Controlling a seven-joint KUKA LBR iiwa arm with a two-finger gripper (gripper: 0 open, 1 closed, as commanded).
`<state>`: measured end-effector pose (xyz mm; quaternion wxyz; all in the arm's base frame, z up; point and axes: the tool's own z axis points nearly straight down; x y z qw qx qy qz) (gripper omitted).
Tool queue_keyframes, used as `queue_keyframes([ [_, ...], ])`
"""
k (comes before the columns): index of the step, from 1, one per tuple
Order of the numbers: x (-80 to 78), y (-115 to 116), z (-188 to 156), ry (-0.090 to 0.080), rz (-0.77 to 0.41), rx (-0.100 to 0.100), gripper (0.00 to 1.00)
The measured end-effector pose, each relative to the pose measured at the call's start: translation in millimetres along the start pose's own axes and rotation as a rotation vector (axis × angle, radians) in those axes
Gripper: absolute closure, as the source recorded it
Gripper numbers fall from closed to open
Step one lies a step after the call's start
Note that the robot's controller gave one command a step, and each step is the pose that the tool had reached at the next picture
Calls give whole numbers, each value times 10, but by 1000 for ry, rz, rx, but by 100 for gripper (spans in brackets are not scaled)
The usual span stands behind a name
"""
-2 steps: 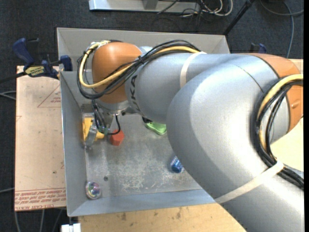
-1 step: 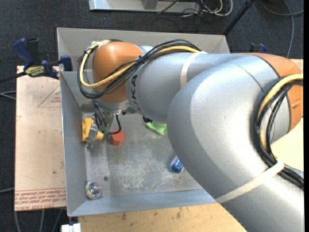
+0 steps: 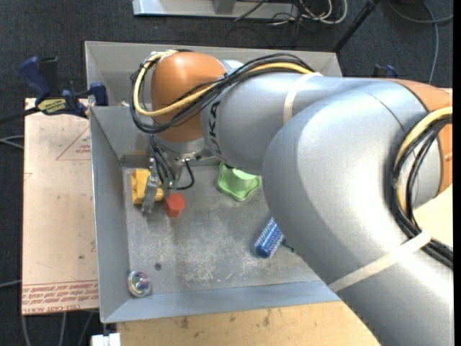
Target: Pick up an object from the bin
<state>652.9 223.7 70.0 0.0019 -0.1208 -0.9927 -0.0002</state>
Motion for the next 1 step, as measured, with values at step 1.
queue_keyframes([
  [1, 110, -118, -1508, -13, -99, -5, 100],
])
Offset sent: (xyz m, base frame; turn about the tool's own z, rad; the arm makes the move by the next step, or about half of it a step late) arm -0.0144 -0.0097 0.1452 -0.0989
